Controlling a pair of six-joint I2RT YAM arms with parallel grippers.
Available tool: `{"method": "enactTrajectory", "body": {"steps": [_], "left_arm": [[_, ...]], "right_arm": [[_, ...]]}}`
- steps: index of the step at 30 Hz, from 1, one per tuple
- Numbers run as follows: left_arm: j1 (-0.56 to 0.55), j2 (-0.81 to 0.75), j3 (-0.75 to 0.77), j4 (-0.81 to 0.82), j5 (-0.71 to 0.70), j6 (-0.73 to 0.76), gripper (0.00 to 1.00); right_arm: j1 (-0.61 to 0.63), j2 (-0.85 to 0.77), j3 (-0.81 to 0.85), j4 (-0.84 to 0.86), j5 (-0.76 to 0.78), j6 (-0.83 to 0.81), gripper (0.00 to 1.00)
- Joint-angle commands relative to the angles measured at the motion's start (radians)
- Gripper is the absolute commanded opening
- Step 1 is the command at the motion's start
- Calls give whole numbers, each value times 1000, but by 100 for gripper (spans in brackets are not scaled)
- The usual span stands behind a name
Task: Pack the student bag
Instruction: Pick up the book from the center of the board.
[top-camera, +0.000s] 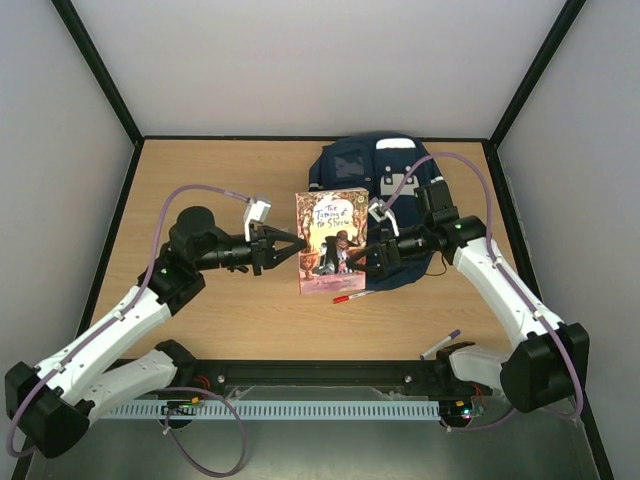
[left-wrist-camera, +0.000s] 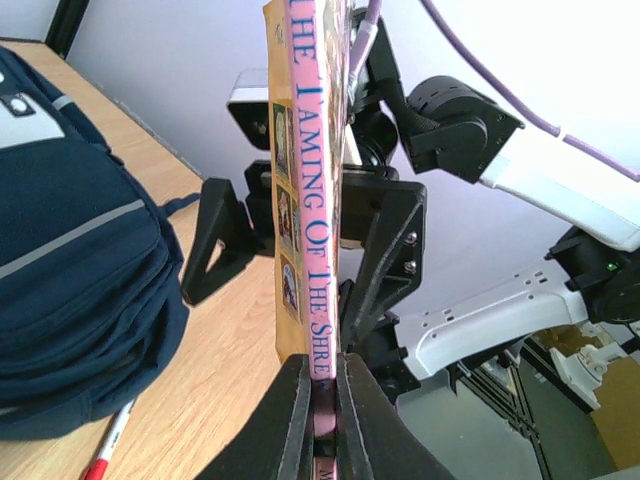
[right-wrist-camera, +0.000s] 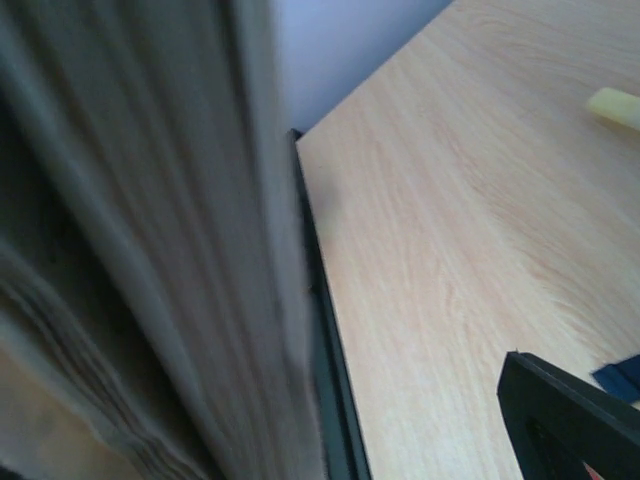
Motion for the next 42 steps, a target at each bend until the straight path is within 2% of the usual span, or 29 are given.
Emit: {"method": "enactTrajectory", "body": {"steps": [1, 7, 16, 22, 28, 33, 39, 42], "left_arm": [[-5, 19, -6, 121, 23, -10, 2], [-4, 43, -24, 124, -64, 10, 2], [5, 41, -45, 83, -206, 5, 2], [0, 63, -65, 138, -136, -25, 2], [-47, 72, -52, 150, -95, -11, 2], [-96, 93, -38, 134, -138, 4, 2], [-97, 106, -43, 123, -206, -13, 2], [-97, 106, -37, 83, -265, -8, 2]], "right_arm": [[1, -8, 13, -73, -207, -64, 99], [0, -66, -14, -145, -303, -108, 95], [1, -130, -73, -70, -275, -13, 85], [0, -116, -75, -21, -266, 40, 75], [1, -12, -1, -47, -247, 47, 68], [0, 36, 39, -59, -238, 53, 54], [-5, -22, 2, 10, -189, 119, 49], [-32, -61, -21, 67, -183, 180, 43]]}}
